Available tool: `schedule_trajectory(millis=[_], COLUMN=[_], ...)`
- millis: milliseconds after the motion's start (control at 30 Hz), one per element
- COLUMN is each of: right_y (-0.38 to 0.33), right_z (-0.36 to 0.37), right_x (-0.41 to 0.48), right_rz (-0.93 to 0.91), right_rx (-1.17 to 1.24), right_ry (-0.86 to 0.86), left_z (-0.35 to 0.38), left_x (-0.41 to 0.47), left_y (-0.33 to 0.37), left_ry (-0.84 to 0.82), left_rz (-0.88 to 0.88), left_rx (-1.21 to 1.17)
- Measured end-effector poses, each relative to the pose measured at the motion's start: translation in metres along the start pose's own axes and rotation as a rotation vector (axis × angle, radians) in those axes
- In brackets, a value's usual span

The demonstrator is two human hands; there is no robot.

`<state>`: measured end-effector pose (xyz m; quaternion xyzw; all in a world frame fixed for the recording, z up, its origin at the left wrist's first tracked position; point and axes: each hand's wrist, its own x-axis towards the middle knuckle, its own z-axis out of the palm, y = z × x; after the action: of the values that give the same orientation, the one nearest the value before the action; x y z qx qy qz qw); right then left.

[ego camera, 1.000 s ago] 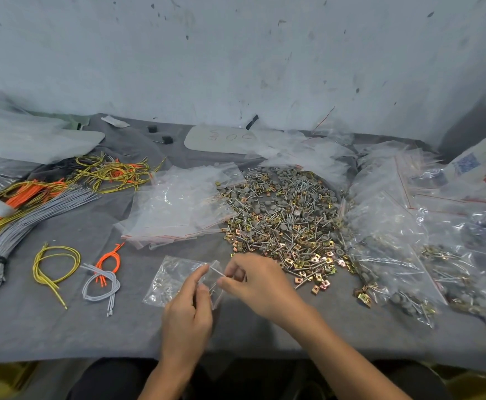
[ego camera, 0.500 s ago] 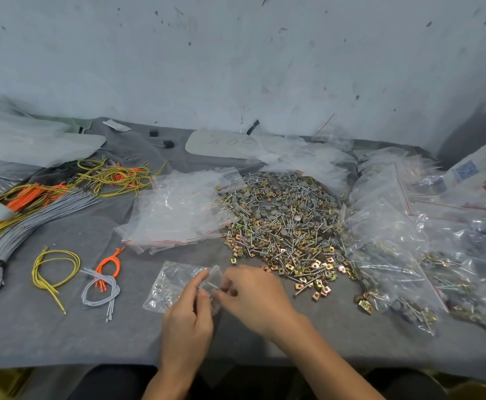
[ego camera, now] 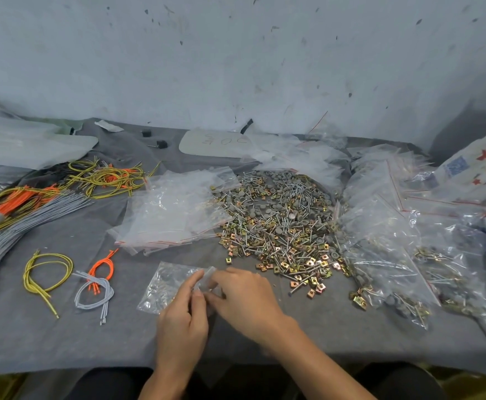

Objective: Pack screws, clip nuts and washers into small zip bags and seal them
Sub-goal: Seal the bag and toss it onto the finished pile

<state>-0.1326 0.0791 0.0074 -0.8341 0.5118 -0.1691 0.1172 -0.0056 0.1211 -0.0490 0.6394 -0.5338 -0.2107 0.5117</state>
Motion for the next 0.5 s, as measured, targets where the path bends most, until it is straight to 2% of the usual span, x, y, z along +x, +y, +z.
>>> schedule_trajectory(millis=[267, 500], right_y=[-0.001, 0.009], right_z=[0.001, 0.007], right_x=[-0.003, 0.0], right_rz=[-0.01, 0.001], right_rx=[0.048, 0.12], right_ry=[-0.002, 0.066], left_z=[0.0, 0.0], left_x=[0.0, 0.001], left_y=[-0.002, -0.004], left_ry=[0.015, 0.007], left_rz=[0.022, 0.0], left_rx=[0.016, 0.006])
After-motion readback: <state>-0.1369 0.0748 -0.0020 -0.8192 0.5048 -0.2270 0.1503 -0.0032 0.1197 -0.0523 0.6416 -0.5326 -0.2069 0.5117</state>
